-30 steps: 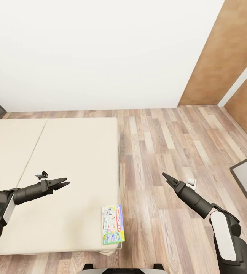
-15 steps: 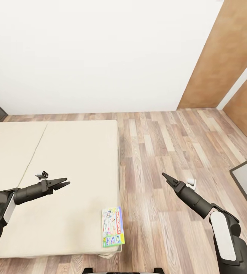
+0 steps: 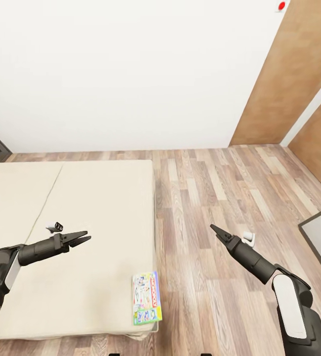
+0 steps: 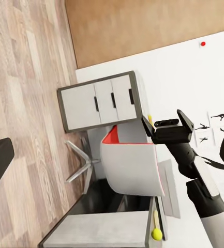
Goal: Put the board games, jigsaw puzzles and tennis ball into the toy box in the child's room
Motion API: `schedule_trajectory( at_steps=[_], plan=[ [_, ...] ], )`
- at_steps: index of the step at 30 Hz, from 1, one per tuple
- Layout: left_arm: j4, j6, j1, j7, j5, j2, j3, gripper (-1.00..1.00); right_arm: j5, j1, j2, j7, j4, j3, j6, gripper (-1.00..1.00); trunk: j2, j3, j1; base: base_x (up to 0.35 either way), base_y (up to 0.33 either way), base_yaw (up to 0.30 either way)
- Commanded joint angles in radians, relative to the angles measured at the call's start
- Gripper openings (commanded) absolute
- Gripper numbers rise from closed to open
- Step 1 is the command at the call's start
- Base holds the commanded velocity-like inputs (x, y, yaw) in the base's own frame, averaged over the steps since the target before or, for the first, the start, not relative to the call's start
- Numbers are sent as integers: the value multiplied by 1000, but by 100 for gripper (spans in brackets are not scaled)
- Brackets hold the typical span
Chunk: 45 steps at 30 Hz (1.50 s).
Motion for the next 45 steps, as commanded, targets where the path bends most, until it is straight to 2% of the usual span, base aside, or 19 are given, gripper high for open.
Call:
schedule_trajectory(
  at_steps=[1,45],
  plan=[
    [0,11,-1,-4,0,0,0,100,0,-1,1,3,0,-3,7,100,-2,0,1,0,0,0],
    [0,11,-1,-3,0,0,0,100,1,-1,1,2,0,-3,7,100,-2,73,1,0,0,0]
  ],
)
